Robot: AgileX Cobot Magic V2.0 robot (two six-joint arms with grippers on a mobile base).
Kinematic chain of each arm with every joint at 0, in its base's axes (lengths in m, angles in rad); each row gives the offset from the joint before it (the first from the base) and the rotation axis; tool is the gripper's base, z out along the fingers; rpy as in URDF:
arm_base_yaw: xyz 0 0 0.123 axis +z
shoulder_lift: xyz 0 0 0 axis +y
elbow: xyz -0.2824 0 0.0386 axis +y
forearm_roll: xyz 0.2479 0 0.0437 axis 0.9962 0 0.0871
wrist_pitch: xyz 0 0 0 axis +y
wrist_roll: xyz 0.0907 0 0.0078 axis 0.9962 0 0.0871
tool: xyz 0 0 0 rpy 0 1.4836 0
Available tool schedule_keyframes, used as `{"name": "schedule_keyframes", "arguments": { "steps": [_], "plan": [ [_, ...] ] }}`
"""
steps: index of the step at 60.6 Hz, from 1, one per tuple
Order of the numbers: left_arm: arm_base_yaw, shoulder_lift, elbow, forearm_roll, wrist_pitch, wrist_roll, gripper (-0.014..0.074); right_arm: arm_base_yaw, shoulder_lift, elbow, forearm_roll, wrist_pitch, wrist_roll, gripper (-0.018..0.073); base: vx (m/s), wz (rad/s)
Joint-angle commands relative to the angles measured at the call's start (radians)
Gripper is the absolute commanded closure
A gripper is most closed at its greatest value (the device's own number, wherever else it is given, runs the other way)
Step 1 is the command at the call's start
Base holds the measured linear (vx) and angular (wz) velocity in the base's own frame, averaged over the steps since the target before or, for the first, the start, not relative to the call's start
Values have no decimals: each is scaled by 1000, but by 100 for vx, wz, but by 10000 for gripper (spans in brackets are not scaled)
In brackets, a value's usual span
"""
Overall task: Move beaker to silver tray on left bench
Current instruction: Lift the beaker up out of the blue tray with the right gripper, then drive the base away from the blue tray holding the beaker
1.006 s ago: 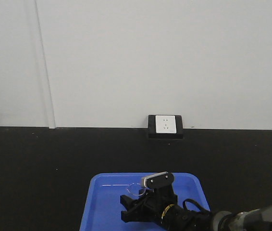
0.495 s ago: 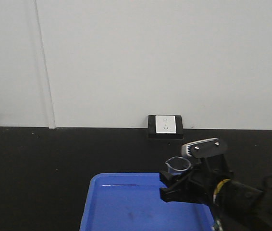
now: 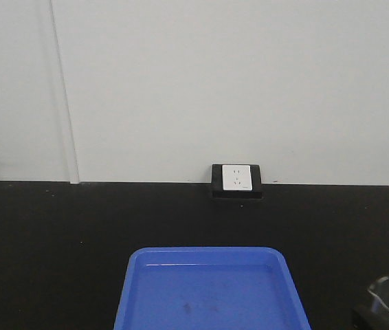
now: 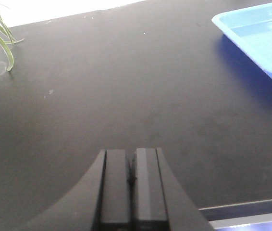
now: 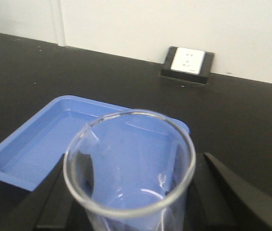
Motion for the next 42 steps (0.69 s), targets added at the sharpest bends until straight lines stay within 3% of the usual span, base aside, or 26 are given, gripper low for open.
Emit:
{"name": "schedule_keyframes", "arguments": {
  "steps": [1, 13, 42],
  "plan": [
    [-4, -8, 20, -2, -83, -2, 595, -2, -108, 17, -9, -5, -8, 573, 0, 0],
    [-4, -8, 20, -2, -83, -2, 595, -2, -260, 86, -10, -1, -8, 573, 0, 0],
    [-4, -8, 20, -2, -83, -2, 595, -2, -263, 87, -6, 29, -6, 571, 0, 0]
  ]
}}
